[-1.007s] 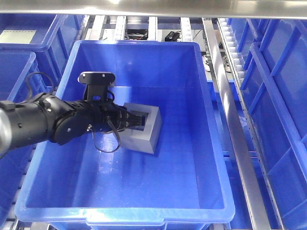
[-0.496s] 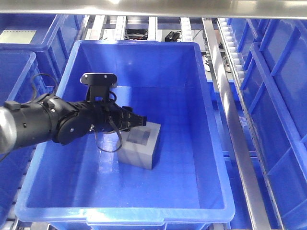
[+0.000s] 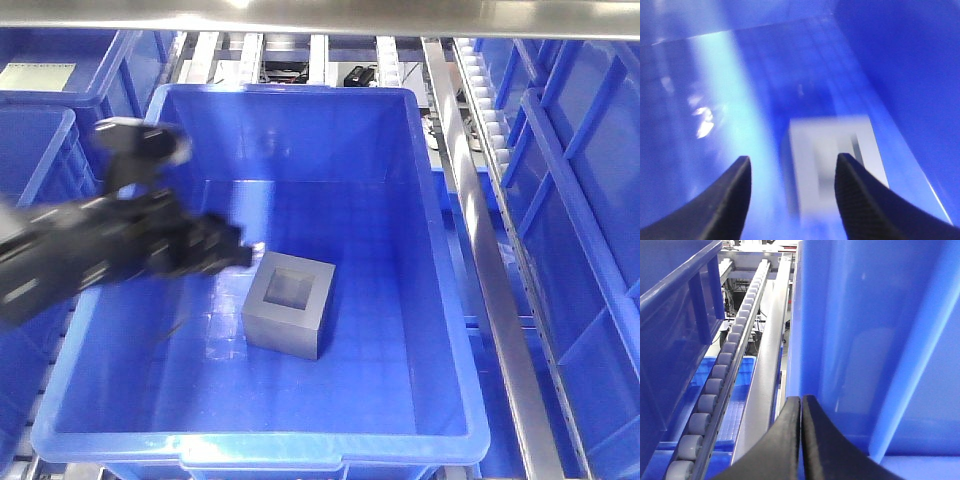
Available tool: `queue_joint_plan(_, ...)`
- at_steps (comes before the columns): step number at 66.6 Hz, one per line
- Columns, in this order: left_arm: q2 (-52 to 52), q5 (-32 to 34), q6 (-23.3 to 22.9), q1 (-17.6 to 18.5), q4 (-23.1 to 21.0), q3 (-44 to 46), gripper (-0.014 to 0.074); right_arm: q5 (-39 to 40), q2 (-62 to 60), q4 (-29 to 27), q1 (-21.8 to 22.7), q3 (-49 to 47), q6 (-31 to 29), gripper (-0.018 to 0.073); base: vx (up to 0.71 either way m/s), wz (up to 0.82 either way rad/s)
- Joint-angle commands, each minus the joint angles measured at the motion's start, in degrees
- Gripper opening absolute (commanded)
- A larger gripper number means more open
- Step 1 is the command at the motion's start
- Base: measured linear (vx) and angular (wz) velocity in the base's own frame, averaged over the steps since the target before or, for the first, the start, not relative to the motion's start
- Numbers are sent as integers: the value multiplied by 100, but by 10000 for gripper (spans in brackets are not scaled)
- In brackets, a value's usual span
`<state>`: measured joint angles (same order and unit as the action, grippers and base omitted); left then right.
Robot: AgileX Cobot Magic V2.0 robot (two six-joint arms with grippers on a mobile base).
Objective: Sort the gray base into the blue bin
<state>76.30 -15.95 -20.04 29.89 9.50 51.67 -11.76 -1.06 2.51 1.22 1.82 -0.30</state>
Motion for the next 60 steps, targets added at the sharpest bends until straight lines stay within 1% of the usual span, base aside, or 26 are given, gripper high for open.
queue_joint_plan(1,-1035,459,25,9,-18,-423,343,462,-42,49,37,29,-39,-5,0,0)
queue_joint_plan(9,-2224,478,25,9,-18,-1146,337,462,-42,49,37,29,-39,-5,0,0)
queue_joint_plan(15,-3178,324,30,9,-18,-1603,337,462,-42,49,37,29,-39,-5,0,0)
queue_joint_plan(22,-4400,-182,30,9,-23,-1985,337,462,-42,49,37,29,-39,-5,0,0)
queue_joint_plan(26,-4930,-476,65,9,-23,-2098,337,462,-42,49,37,29,-39,-5,0,0)
queue_joint_plan(32,-5806,-1002,332,9,-71,-2234,337,462,-42,49,37,29,-39,-5,0,0)
queue_joint_plan(36,-6194,-1238,542,9,-126,-2280,337,462,-42,49,37,29,-39,-5,0,0)
queue_joint_plan(43,-6789,-1637,1037,9,-431,-2300,337,462,-42,49,37,29,-39,-5,0,0)
queue_joint_plan(50,-7113,-1729,1609,9,-950,-2300,323,462,-42,49,37,29,-39,-5,0,0)
queue_joint_plan(55,-7213,-1729,2004,9,-1371,-2300,276,446,-42,49,37,29,-39,-5,0,0)
queue_joint_plan(60,-7214,-1743,2236,9,-1690,-2300,189,453,-42,49,37,29,-39,-5,0,0)
